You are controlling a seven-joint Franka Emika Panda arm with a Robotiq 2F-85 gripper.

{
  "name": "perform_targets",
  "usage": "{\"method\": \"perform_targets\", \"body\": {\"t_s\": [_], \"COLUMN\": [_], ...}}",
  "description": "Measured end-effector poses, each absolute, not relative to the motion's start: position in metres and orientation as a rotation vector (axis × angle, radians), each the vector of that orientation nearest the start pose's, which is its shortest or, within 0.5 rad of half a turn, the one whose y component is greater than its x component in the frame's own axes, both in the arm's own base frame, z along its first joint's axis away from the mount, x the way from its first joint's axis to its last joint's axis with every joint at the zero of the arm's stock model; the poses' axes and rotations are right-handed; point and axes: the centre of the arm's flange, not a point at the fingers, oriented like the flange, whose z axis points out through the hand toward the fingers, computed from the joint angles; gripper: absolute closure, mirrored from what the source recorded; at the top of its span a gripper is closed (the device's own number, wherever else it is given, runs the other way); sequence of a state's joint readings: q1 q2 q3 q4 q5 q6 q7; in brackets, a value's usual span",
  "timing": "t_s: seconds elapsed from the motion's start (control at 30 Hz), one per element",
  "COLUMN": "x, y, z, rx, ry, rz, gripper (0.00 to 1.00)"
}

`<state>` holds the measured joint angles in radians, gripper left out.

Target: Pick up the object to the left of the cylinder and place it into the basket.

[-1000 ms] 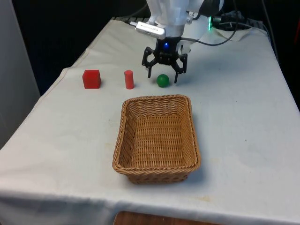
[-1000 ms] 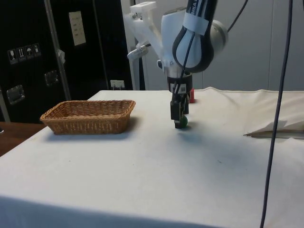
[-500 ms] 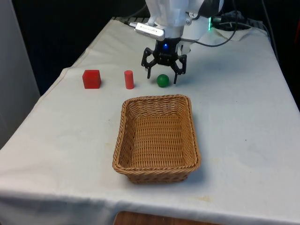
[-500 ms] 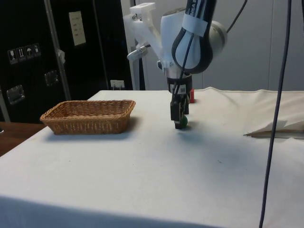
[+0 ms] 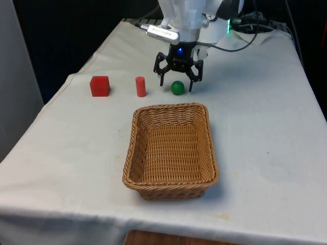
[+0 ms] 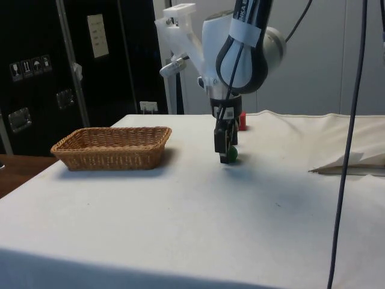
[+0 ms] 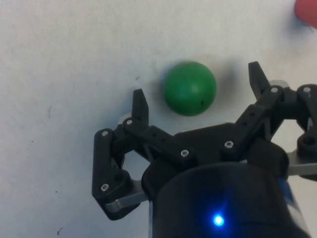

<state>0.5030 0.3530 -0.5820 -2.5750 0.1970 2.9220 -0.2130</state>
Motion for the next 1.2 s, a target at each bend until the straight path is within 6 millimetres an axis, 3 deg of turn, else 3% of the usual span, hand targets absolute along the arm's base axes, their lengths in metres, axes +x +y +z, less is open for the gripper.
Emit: {"method": "perform_targets", "body": {"t_s": [0.3,0.33,0.4,0.43,0.47,0.6,1.2], "x": [0.4418,0.4418,0.4418,0.4418,0.4418,0.4418,0.4479], "y": [-0.0674,-0.0674,-0.0674,-0.0674,-0.0674,-0.0674,-0.0678], "z": [0.1642,0.1642,0.1642,0.1642,0.1642,0.1642,0.1734], "rx": [-3.292,-3.292,-3.292,-3.292,-3.292,-3.292,-3.281], "ry": [0.038,0.038,0.038,0.038,0.038,0.038,0.048], "rz": [-0.075,-0.075,-0.075,-0.075,-0.075,-0.075,-0.101], "gripper": [0.01,0.07,0.33,0.57,0.57,1.0,1.0]}}
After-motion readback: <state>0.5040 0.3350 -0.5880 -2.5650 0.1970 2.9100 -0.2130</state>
